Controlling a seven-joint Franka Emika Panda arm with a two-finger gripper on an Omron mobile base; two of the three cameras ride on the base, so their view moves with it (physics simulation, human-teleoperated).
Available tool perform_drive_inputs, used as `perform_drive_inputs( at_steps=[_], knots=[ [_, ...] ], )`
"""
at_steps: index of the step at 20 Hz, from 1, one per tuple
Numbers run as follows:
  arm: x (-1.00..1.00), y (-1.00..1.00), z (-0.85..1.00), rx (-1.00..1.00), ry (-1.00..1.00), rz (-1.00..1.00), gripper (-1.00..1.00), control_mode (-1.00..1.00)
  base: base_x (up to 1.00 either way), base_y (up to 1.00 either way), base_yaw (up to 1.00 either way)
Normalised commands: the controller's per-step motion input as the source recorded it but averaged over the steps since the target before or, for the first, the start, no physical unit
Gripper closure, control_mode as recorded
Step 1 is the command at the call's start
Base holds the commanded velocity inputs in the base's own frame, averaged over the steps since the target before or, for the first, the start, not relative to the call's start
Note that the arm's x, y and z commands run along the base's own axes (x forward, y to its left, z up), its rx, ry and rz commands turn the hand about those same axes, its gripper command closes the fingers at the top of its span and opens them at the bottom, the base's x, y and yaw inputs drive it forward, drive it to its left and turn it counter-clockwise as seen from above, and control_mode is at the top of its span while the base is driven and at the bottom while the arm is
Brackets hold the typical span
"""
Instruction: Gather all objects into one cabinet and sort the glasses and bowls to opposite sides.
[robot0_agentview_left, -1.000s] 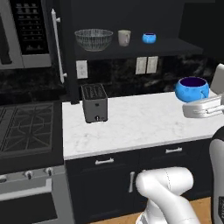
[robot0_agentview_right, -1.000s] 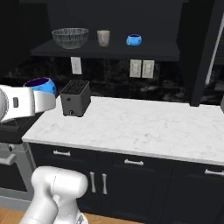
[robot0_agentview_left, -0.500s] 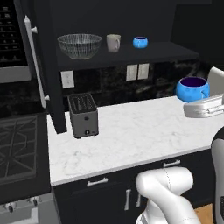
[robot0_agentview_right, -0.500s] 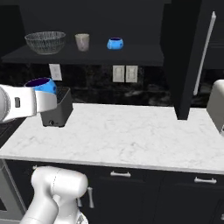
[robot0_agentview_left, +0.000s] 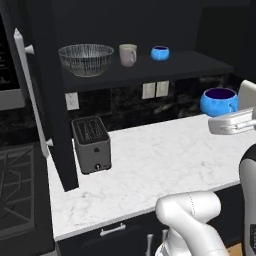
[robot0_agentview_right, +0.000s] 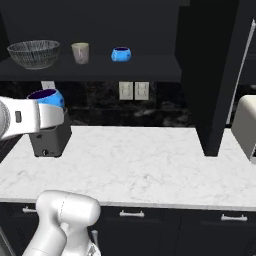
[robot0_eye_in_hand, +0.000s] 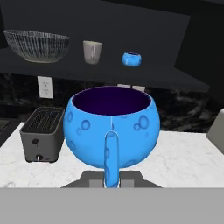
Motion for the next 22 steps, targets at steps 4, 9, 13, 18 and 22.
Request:
perform_drive_inputs(
  at_steps=[4,9,13,18,22],
  knots=[
    [0.0,0.0,0.0,0.0,0.0,0.0,1.0,1.0,0.57,-0.11,0.0],
    [0.0,0.0,0.0,0.0,0.0,0.0,1.0,1.0,0.36,-0.23,0.06],
    [0.0,0.0,0.0,0.0,0.0,0.0,1.0,1.0,0.21,-0.49,0.16],
    [0.0,0.0,0.0,0.0,0.0,0.0,1.0,1.0,0.14,-0.51,0.15],
    [0.0,0.0,0.0,0.0,0.0,0.0,1.0,1.0,0.11,-0.38,0.08]
  ],
)
